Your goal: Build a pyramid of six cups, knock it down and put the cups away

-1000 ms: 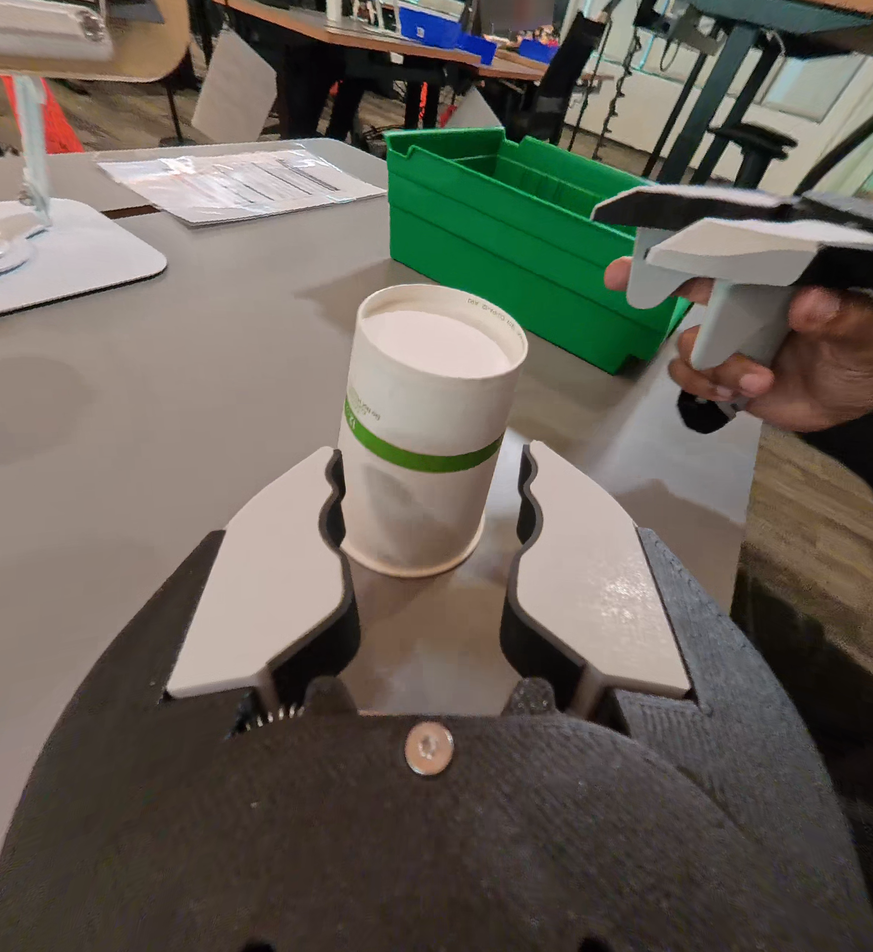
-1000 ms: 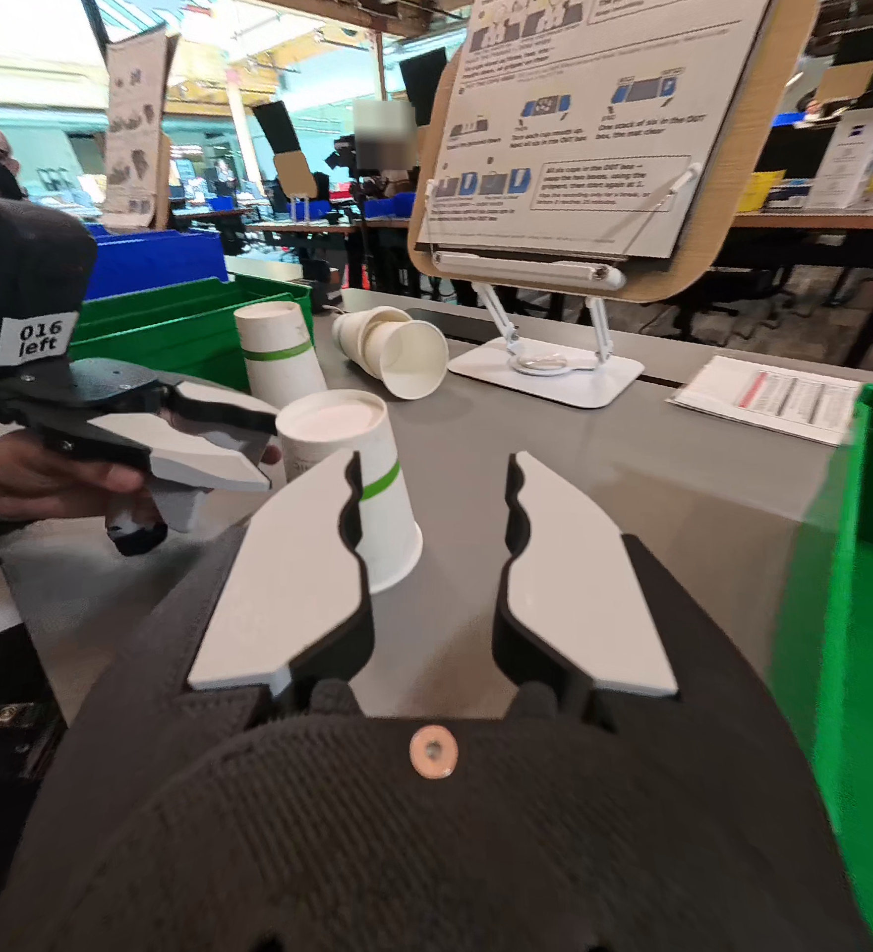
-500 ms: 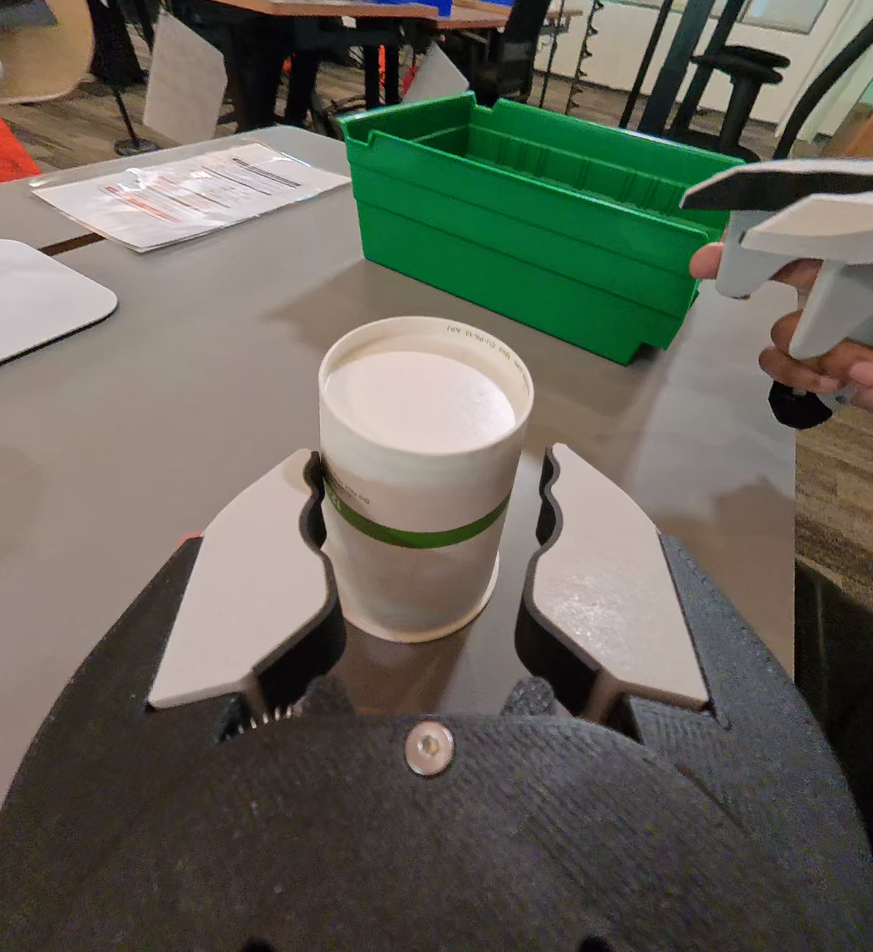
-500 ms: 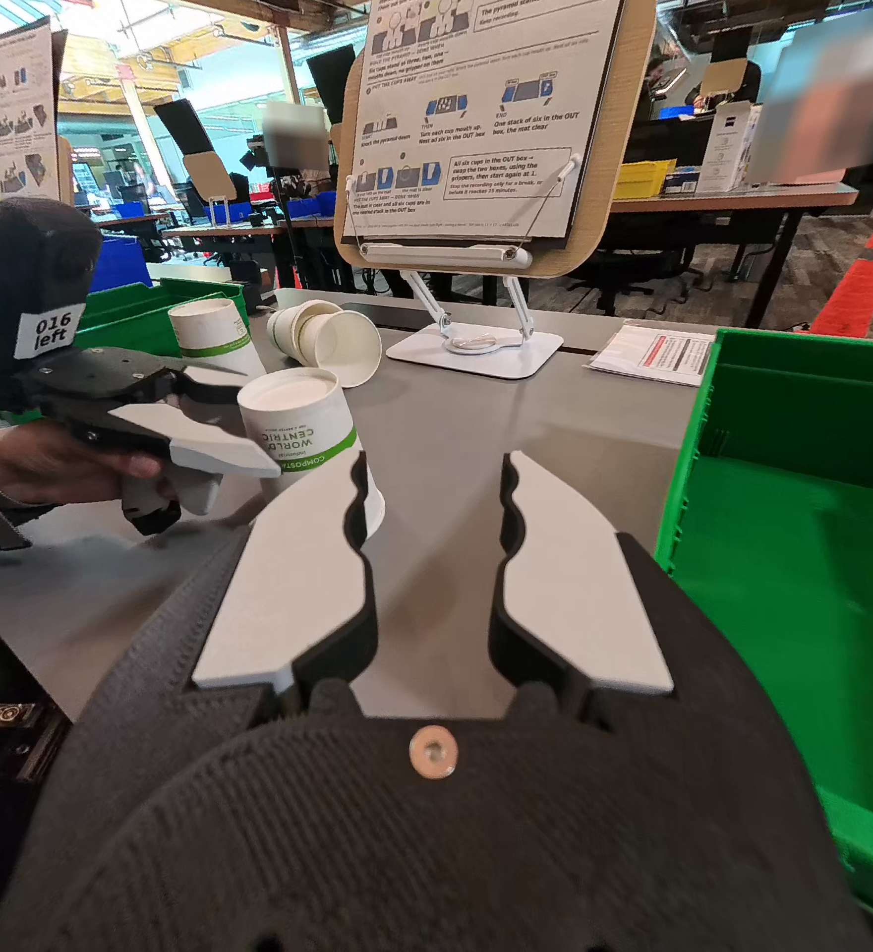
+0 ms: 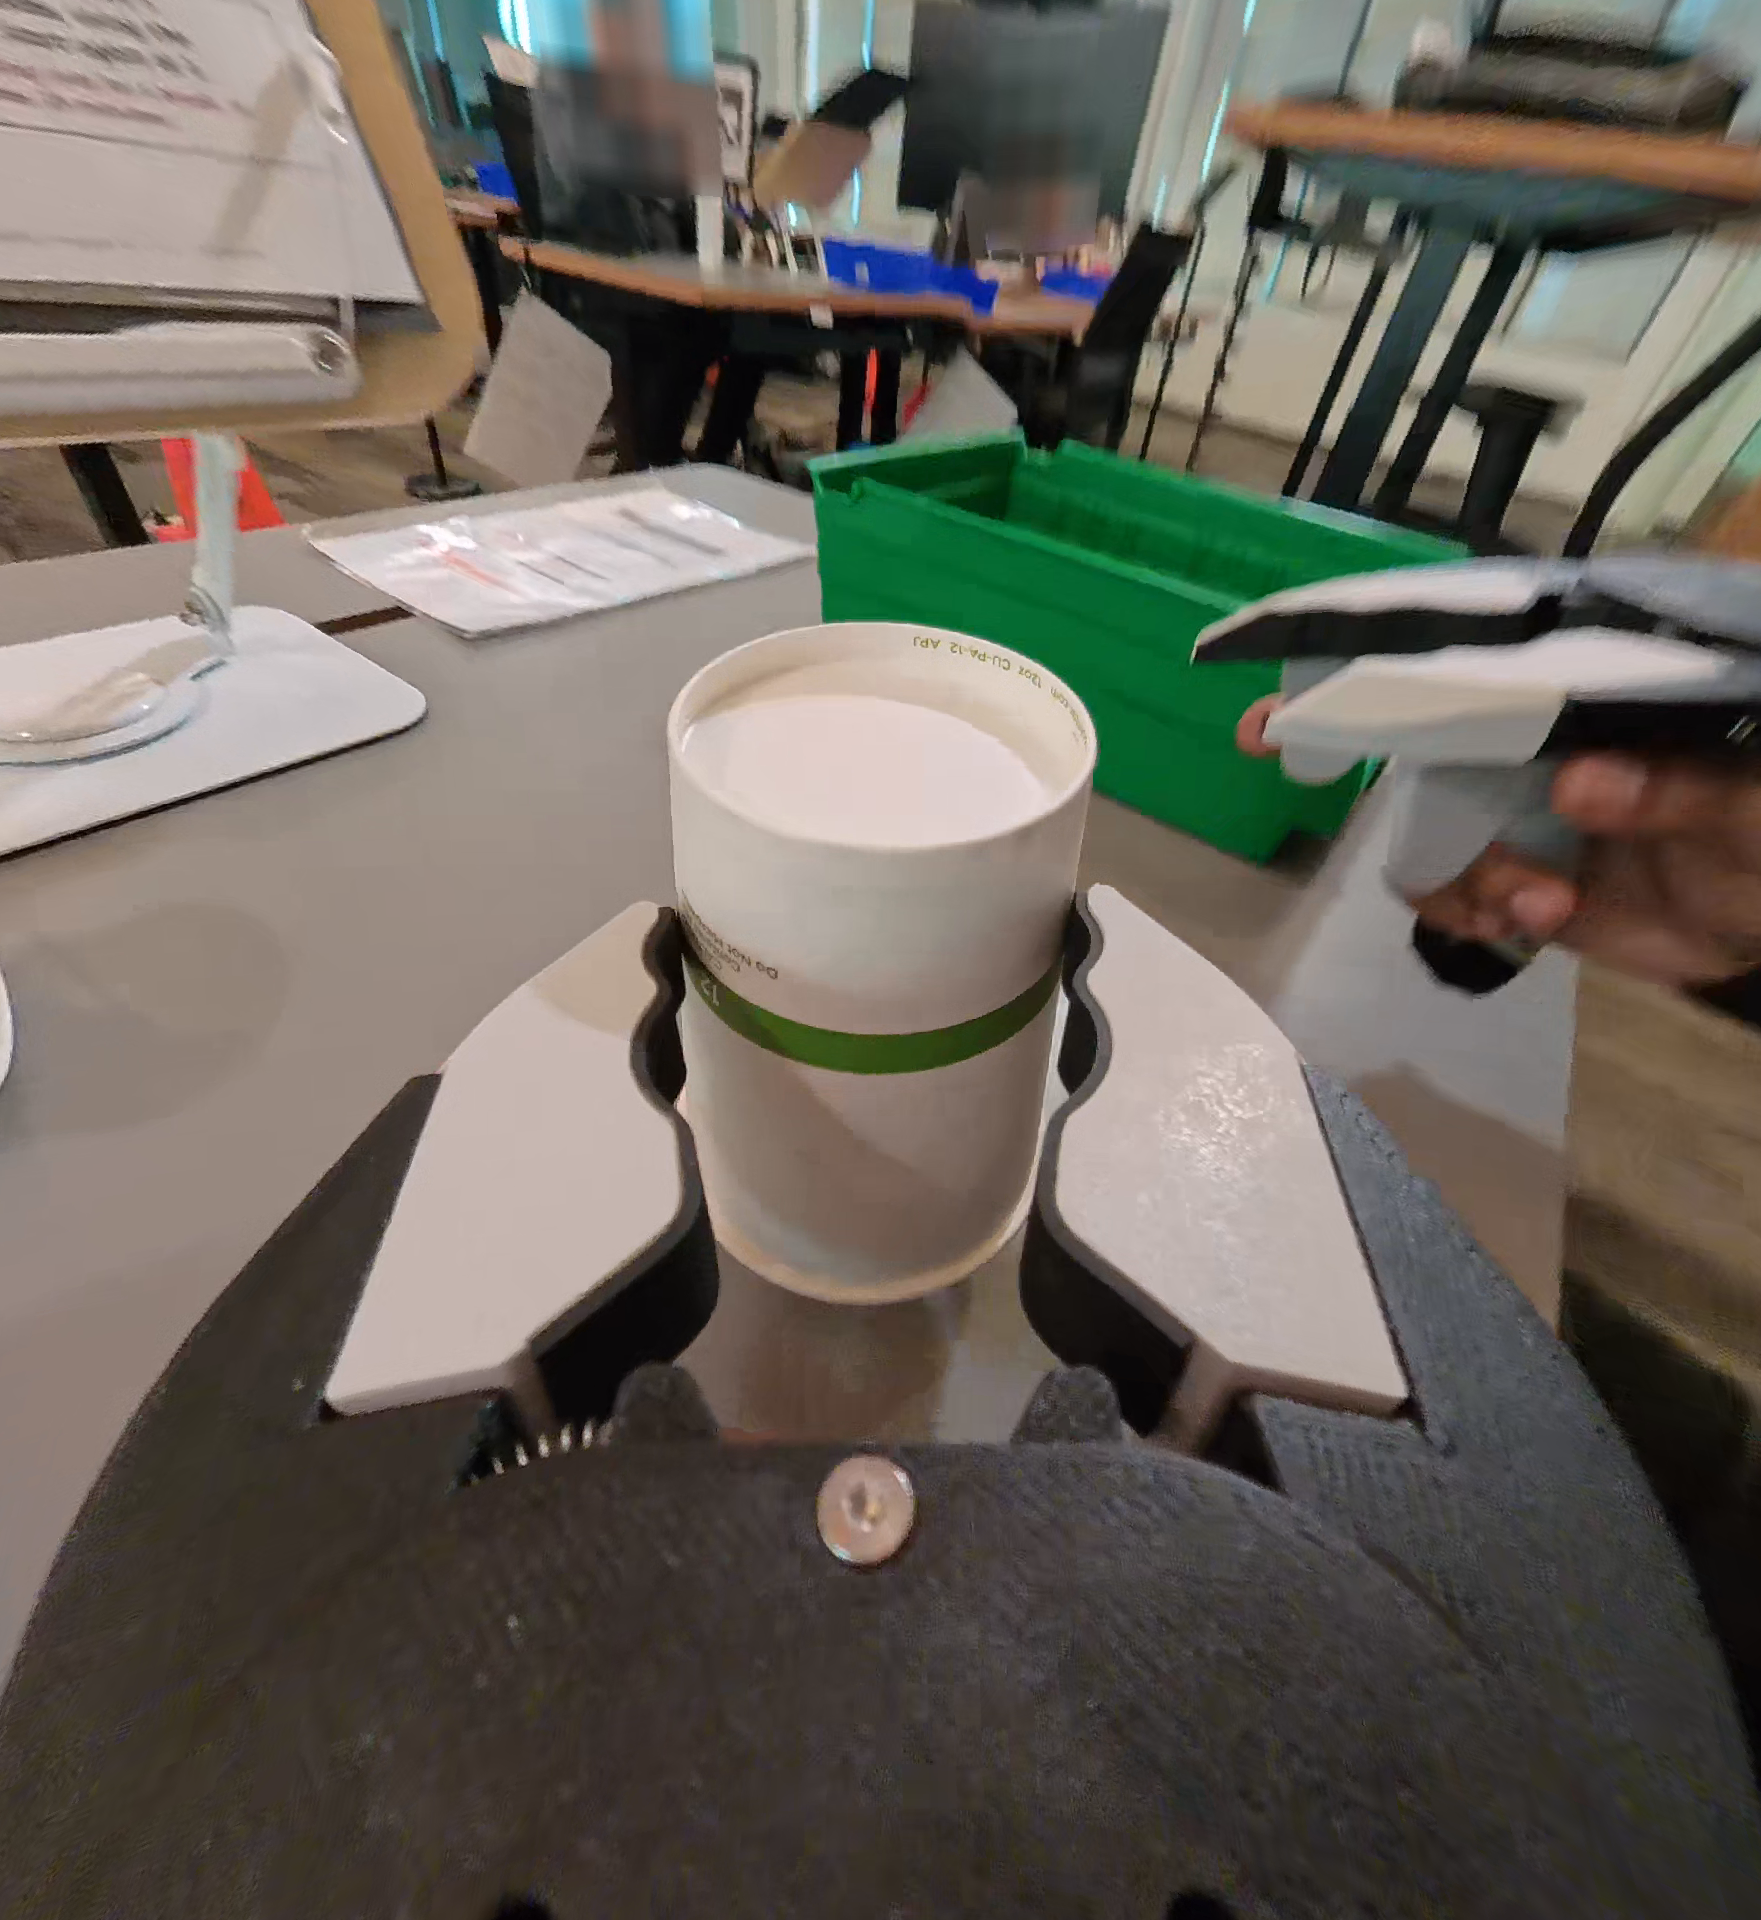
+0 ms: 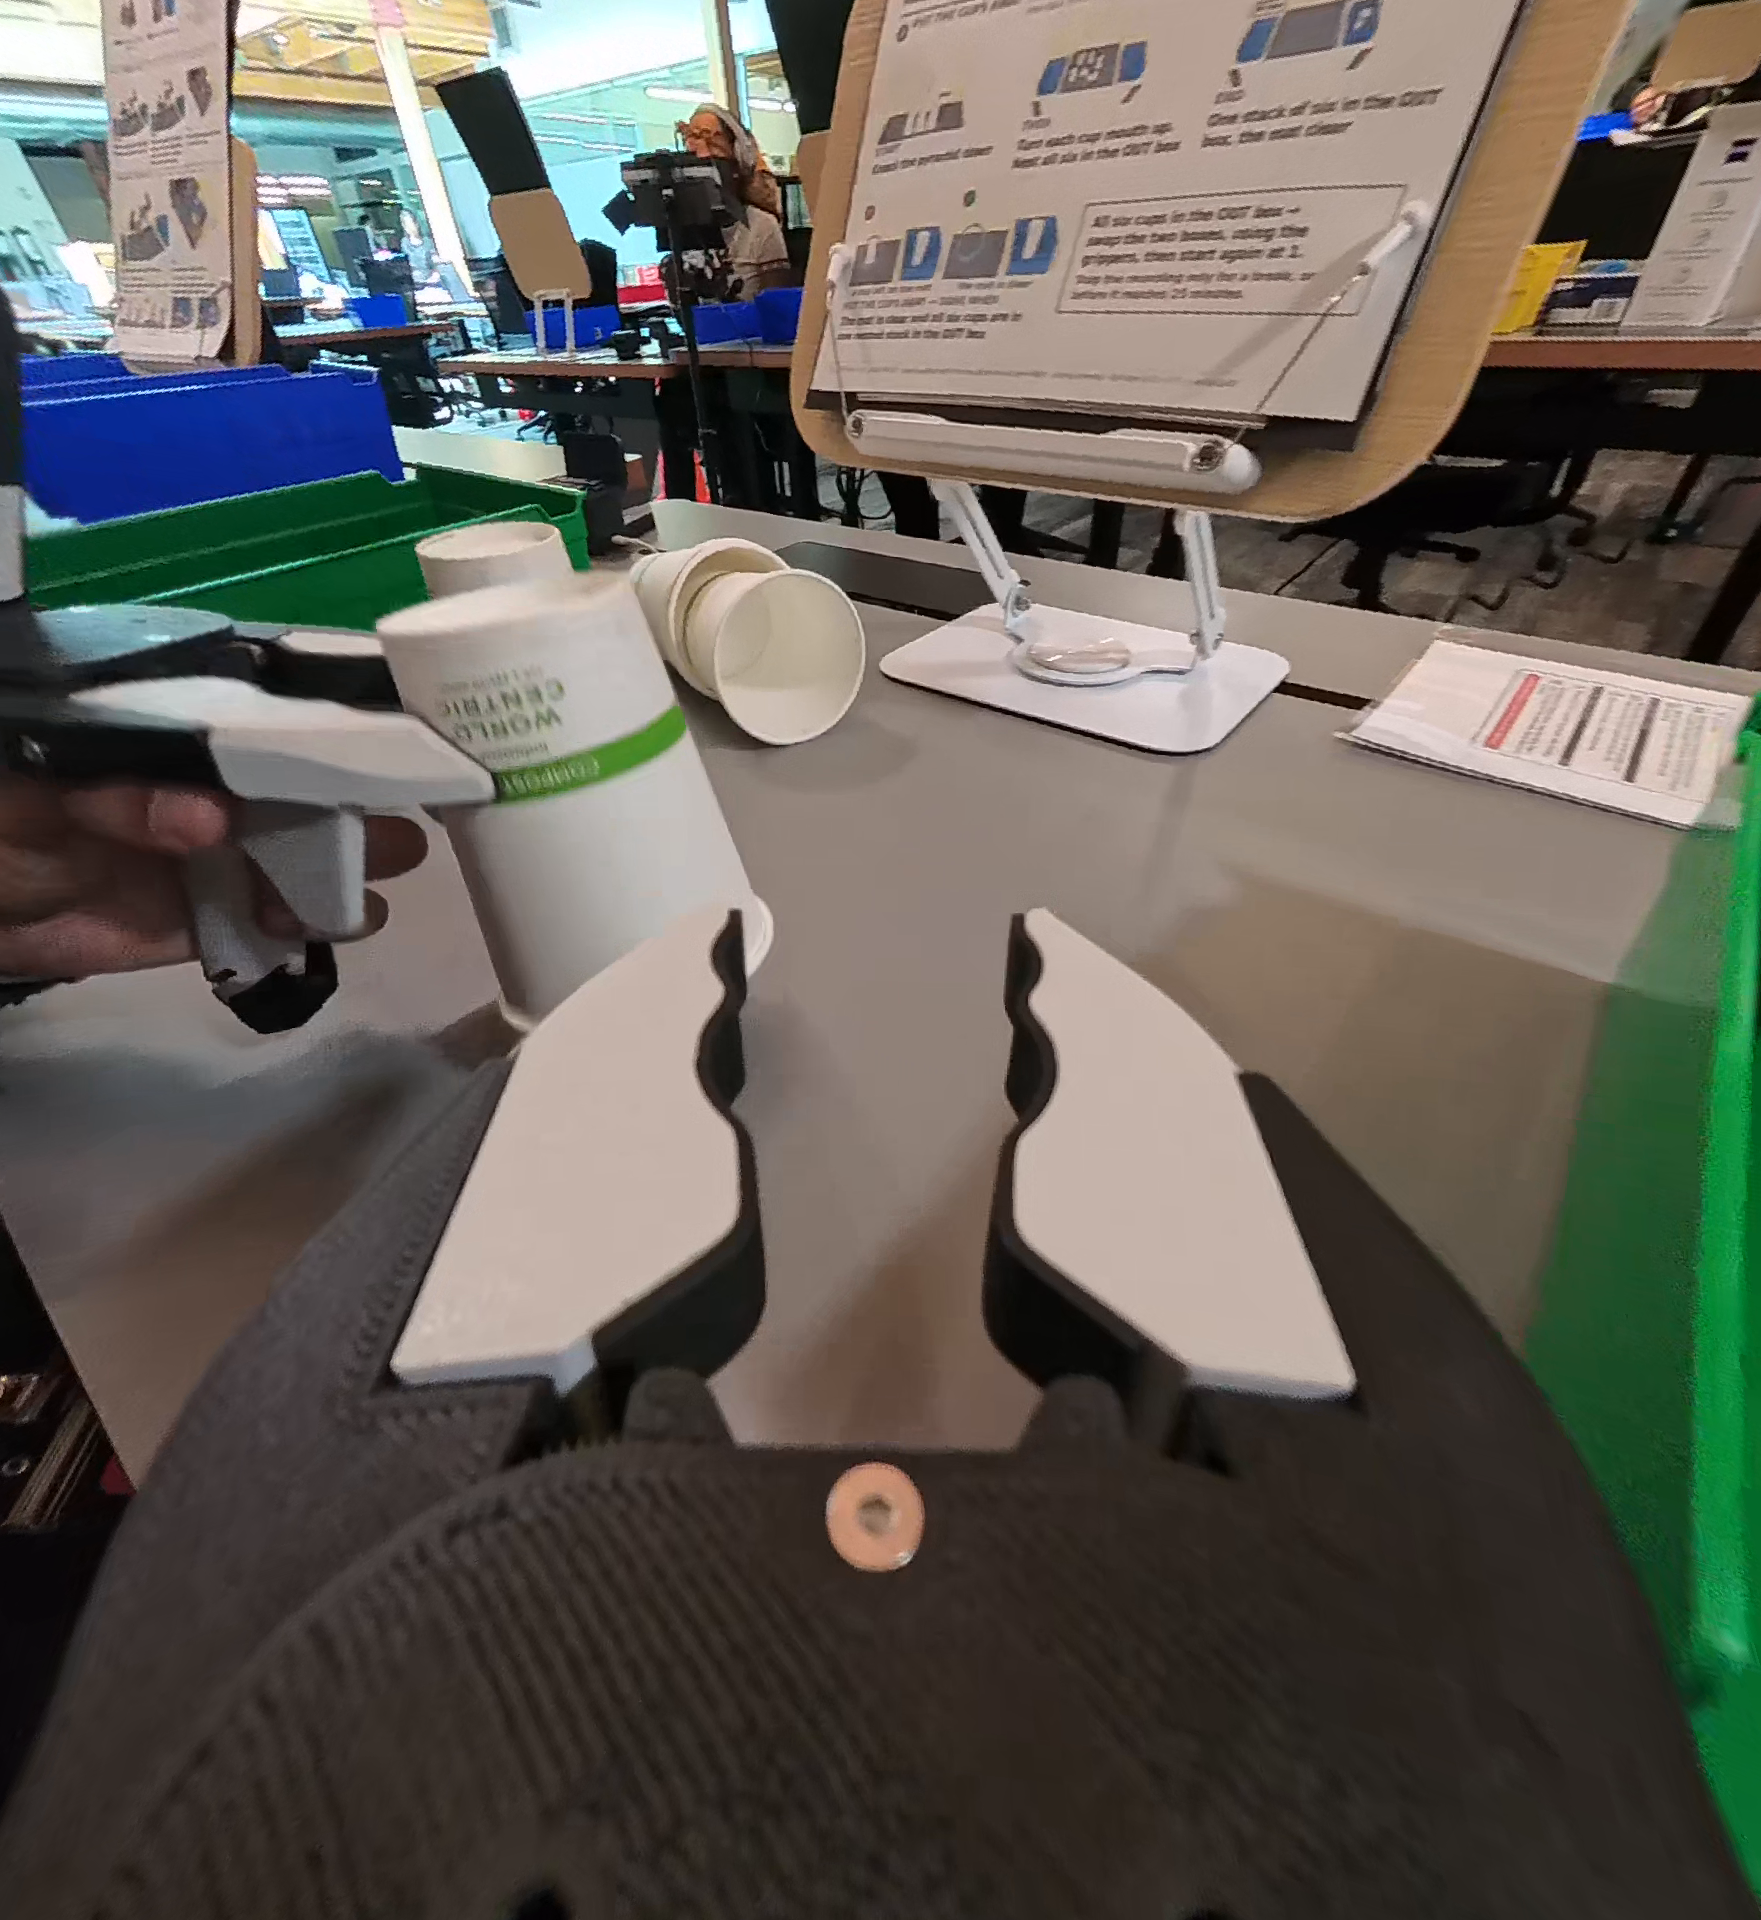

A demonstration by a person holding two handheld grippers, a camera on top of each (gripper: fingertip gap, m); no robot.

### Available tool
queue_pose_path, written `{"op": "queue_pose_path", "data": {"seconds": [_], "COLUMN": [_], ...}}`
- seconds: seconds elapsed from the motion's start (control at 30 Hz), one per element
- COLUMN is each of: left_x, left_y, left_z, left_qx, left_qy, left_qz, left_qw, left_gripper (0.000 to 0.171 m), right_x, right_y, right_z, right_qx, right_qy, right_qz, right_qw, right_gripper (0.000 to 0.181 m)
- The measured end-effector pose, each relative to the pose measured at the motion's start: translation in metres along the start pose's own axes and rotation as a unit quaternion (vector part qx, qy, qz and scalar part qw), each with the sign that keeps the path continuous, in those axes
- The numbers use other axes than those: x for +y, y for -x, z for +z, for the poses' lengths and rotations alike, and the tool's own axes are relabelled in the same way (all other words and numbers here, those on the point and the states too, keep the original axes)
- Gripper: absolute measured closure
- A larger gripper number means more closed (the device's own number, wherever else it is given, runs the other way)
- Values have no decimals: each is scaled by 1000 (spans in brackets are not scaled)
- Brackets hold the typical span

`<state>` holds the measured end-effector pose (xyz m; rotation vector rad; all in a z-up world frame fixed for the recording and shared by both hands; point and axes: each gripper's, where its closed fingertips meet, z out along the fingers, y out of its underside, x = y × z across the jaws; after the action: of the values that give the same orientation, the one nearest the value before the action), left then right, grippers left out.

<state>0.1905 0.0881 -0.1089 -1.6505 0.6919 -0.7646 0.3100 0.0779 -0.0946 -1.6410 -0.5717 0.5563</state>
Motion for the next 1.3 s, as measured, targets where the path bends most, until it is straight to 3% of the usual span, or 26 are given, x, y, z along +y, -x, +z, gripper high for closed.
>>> {"op": "queue_pose_path", "data": {"seconds": [0.13,0.27,0.4,0.57,0.73,0.87,1.07,1.3], "left_x": [-22,-36,-45,-45,-40,-34,-25,-6], "left_y": [12,25,42,52,58,57,45,31], "left_z": [-24,-55,-88,-124,-156,-174,-181,-161], "left_qx": [30,80,75,29,-25,-56,-73,-70], "left_qy": [-76,-138,-200,-234,-250,-253,-223,-145], "left_qz": [-131,-268,-327,-310,-291,-285,-254,-219], "left_qw": [988,950,920,921,923,923,938,962], "left_gripper": [100,100,100,100,100,100,100,107], "right_x": [-3,-9,-9,-13,-22,-29,-37,-56], "right_y": [13,37,77,142,200,227,217,190], "right_z": [16,37,62,83,89,91,103,102], "right_qx": [-36,-103,-185,-282,-384,-436,-419,-425], "right_qy": [-2,-9,12,28,34,32,4,-40], "right_qz": [13,83,161,186,227,266,282,323], "right_qw": [999,991,969,941,894,859,863,845], "right_gripper": [129,114,97,98,117,135,164,175]}}
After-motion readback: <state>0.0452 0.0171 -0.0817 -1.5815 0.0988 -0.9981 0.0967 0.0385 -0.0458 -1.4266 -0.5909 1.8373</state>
